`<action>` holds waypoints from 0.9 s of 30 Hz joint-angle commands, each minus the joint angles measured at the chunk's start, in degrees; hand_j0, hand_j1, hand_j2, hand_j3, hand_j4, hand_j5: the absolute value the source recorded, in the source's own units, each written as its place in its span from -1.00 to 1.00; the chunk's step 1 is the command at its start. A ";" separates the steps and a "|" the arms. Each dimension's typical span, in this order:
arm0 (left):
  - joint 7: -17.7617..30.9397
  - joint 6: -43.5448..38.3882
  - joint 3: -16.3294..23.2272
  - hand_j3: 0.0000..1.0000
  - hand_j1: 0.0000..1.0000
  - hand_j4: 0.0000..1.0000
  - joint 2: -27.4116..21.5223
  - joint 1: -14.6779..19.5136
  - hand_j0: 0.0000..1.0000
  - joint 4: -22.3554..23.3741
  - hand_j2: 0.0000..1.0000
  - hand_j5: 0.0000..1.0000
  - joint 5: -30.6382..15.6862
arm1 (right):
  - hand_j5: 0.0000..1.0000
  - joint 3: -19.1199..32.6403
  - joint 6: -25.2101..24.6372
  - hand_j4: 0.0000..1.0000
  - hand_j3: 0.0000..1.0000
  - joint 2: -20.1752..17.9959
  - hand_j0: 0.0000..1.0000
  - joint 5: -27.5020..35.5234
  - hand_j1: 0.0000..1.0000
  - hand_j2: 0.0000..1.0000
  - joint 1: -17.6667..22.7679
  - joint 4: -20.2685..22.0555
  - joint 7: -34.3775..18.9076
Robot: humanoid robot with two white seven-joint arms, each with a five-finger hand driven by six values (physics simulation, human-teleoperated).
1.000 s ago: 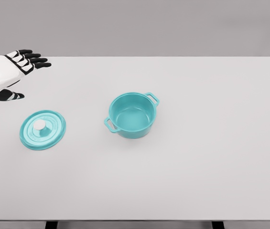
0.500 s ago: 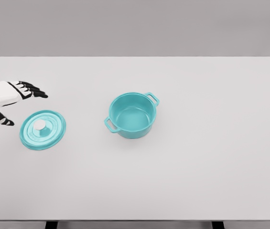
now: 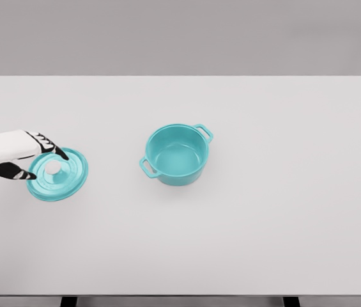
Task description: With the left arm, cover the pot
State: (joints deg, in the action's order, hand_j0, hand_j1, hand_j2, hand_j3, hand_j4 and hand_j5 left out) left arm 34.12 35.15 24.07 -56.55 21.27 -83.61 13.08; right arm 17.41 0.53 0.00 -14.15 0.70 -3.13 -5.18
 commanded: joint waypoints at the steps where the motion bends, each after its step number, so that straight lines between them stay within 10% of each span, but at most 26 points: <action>1: -0.02 -0.15 0.19 0.54 0.54 0.54 0.39 0.00 0.54 0.20 0.54 0.54 0.02 | 1.00 0.00 0.00 1.00 1.00 0.00 1.00 0.00 1.00 1.00 0.00 -0.03 -0.01; 27: 0.07 -0.15 0.10 0.50 0.50 0.50 5.84 0.88 0.50 4.68 0.50 0.50 6.00 | 1.00 0.00 0.00 1.00 1.00 0.00 1.00 0.00 1.00 1.00 0.00 -0.03 -0.01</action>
State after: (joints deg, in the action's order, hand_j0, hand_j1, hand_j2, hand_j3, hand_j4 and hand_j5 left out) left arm 34.16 35.14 24.19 -50.85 22.15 -79.23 19.22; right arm 17.41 0.53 0.00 -14.15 0.70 -3.14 -5.18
